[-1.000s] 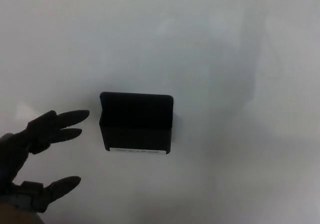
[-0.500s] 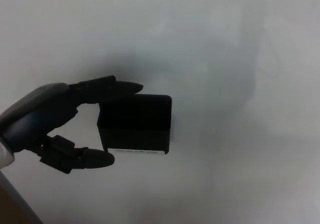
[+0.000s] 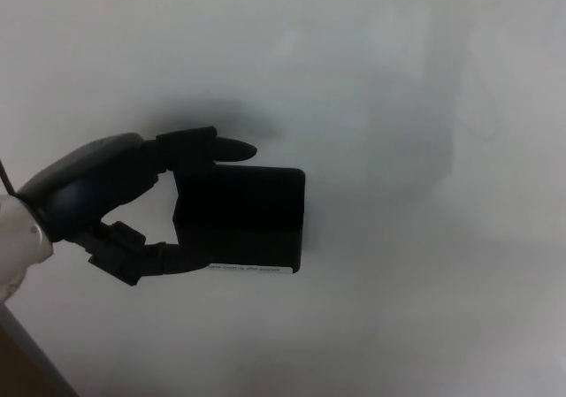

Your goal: A magnetic marker holder is on the left hand side of the white board, the robot put the index and middle finger into the opening of the container and pull off the magnetic holder and hand it to a human on the left hand side.

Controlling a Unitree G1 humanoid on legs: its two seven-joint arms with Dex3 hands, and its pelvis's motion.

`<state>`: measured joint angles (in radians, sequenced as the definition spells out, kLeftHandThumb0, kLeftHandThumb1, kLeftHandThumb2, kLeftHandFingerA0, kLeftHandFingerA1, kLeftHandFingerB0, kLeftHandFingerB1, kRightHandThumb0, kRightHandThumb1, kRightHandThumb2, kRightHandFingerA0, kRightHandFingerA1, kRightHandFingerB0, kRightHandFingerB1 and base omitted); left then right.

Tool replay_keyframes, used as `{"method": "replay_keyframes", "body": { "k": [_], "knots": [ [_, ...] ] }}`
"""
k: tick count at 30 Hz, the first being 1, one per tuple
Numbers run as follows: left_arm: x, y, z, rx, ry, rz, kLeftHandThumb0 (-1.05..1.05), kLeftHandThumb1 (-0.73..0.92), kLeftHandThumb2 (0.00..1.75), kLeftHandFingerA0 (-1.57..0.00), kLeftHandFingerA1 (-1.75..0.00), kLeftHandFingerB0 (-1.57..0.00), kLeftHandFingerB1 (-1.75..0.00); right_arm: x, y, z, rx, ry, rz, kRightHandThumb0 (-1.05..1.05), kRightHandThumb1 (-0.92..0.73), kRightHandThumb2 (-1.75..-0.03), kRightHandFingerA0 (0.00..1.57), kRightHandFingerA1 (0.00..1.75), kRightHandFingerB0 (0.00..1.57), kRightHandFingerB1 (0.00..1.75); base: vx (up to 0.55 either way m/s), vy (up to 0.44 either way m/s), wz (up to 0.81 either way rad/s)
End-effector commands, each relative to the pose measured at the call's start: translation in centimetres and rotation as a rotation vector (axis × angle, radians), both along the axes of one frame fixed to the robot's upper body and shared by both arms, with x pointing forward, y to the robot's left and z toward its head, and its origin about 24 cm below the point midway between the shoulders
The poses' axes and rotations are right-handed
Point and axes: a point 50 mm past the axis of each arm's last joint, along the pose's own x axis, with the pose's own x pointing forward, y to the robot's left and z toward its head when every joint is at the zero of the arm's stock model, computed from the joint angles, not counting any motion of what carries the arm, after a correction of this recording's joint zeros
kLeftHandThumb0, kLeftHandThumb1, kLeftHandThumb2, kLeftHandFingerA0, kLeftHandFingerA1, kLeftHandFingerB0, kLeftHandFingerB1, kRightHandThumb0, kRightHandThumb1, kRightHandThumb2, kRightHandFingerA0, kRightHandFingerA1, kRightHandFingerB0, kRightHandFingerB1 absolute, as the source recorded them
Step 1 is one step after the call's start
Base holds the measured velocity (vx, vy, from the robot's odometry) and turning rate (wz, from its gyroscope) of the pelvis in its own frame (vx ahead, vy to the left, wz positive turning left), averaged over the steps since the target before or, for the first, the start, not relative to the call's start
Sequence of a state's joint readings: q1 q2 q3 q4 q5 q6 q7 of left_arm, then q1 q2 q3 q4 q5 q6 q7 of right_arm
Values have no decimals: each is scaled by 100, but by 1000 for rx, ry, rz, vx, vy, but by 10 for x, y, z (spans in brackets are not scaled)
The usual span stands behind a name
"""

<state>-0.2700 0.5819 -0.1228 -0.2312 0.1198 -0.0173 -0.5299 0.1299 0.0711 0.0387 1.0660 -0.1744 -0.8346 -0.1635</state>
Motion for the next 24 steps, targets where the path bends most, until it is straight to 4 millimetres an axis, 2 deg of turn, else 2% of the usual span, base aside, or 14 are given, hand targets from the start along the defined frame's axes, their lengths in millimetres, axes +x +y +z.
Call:
{"method": "replay_keyframes", "body": {
  "k": [1, 6, 7, 11, 13, 14, 16, 24],
  "knots": [
    [5, 3, -3, 37, 49, 38, -78, 48, 80, -21, -42, -18, -37, 1, -6, 1, -19, -14, -4, -45, -69, -61, 82, 48, 61, 44, 0, 0, 0],
    [6, 2, -2, 32, 77, 20, -77, 48, 79, -22, -42, -17, -37, 2, -6, 2, -16, -14, -2, -45, -69, -61, 82, 49, 60, 43, 0, 0, 0],
    [8, 2, 1, 18, 141, 0, -74, 48, 80, -29, -44, -16, -38, 2, -6, 2, -22, -16, 1, -46, -69, -61, 82, 49, 61, 44, 0, 0, 0],
    [15, 2, 12, 1, 304, -52, -75, 46, 80, -34, -45, -19, -38, 3, -6, 2, -38, -20, 14, -46, -69, -61, 81, 48, 60, 44, 0, 0, 0],
    [15, 2, 13, 2, 314, -54, -75, 46, 80, -34, -45, -19, -38, 3, -6, 2, -40, -20, 15, -46, -69, -61, 81, 48, 60, 44, 0, 0, 0],
    [20, 1, 20, 37, 346, -67, -71, 55, 57, -44, -38, -30, -31, 3, -6, 2, -39, -18, 12, -49, -64, -64, 80, 51, 56, 44, 0, 0, 0],
    [27, 0, 32, 92, 398, -83, -71, 54, 57, -45, -39, -30, -32, 4, -6, 2, -38, -12, 8, -45, -69, -61, 82, 48, 58, 43, 0, 0, 0],
    [35, -5, 40, 175, 441, -77, -70, 53, 57, -50, -40, -33, -32, 5, -5, 1, -29, -8, 6, -43, -69, -59, 82, 49, 57, 42, 0, 0, 0]
  ]
}}
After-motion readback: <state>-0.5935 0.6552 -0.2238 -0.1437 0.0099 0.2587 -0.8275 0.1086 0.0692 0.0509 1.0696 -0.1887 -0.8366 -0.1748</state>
